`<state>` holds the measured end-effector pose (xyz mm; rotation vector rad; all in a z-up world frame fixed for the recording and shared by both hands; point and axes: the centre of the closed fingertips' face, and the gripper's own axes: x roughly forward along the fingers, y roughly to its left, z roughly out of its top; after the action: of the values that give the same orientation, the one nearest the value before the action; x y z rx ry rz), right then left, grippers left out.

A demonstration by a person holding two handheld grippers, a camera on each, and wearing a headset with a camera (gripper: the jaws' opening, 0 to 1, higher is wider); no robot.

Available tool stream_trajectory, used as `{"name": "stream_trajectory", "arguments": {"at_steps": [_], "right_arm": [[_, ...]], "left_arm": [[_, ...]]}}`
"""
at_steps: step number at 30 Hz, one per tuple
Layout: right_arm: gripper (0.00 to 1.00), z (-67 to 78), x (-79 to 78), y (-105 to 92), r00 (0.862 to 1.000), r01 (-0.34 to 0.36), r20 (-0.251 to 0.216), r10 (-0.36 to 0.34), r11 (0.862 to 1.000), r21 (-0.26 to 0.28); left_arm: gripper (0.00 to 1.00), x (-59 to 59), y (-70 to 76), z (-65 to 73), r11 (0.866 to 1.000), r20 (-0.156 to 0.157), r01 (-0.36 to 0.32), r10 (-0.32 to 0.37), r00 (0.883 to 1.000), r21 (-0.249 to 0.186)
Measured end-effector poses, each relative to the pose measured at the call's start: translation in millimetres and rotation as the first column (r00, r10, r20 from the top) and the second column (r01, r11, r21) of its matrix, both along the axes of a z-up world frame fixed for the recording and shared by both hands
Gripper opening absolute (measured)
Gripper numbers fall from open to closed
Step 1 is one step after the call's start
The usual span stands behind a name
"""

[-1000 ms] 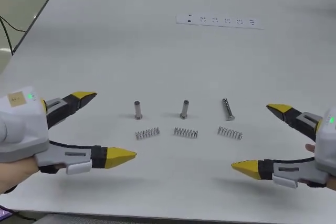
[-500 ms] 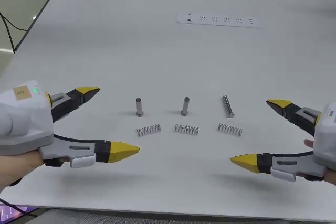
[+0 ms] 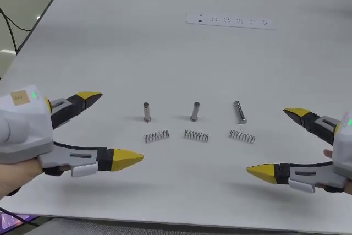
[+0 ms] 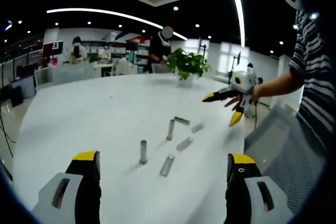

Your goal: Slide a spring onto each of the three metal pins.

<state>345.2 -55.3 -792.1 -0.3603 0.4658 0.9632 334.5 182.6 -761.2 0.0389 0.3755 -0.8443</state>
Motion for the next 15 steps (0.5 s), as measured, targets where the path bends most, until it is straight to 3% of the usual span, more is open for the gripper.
{"name": "stream_trajectory", "arguments": {"at_steps": [15], "right_arm": [[0.9, -5.7, 2.9, 0.4, 1.0, -0.021, -0.017, 0.021, 1.0, -0.022]], "left_arm": [[0.98, 4.1, 5.7, -1.1, 1.0, -0.005, -0.012, 0.012, 1.0, 0.002]]}}
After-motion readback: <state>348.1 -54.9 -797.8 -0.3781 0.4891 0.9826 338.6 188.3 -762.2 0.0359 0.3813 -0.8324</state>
